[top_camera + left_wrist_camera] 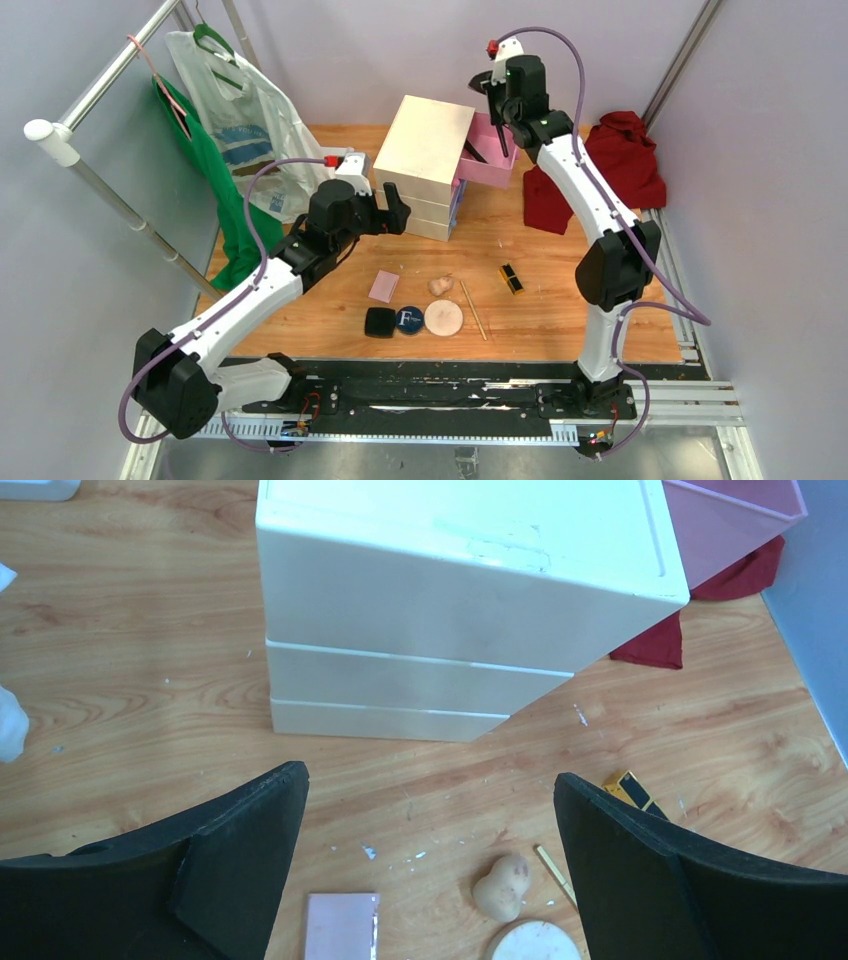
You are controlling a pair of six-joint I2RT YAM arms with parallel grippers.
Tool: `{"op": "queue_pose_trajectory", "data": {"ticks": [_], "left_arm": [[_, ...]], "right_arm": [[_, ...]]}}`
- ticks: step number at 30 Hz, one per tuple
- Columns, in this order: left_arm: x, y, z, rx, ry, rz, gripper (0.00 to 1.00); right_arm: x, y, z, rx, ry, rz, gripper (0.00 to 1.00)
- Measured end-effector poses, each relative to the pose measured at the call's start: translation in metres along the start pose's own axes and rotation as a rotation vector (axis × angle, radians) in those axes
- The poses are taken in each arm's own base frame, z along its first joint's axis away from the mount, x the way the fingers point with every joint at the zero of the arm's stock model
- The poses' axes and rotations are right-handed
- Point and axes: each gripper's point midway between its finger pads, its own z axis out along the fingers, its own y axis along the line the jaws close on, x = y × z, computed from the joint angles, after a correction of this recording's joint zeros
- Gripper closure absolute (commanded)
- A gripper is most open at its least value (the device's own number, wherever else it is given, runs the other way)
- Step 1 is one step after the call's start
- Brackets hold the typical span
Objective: Organize the makeup
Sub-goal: Place the makeup brush in the drawer.
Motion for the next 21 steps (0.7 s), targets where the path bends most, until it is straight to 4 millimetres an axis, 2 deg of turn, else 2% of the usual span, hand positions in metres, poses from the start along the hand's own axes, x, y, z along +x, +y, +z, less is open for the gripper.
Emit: {"op": "queue_pose_trajectory", "data": {"ticks": [7, 15, 21], "left_arm": [[0.002, 0.000, 0.003, 0.001, 0.004, 0.000, 0.02], [0.001, 0.000, 0.003, 0.002, 0.003, 0.000, 0.02], [0.000, -0.001, 0.003, 0.004, -0.003, 0.000, 0.02]], "right_arm": [[0.008, 0.006, 0.004, -0.025, 0.011, 0.001, 0.99], [0.048, 0.012, 0.010, -0.040, 0.096, -0.007, 1.00], [0.064, 0.013, 0.006, -0.043, 0.132, 0.002, 0.99]]}}
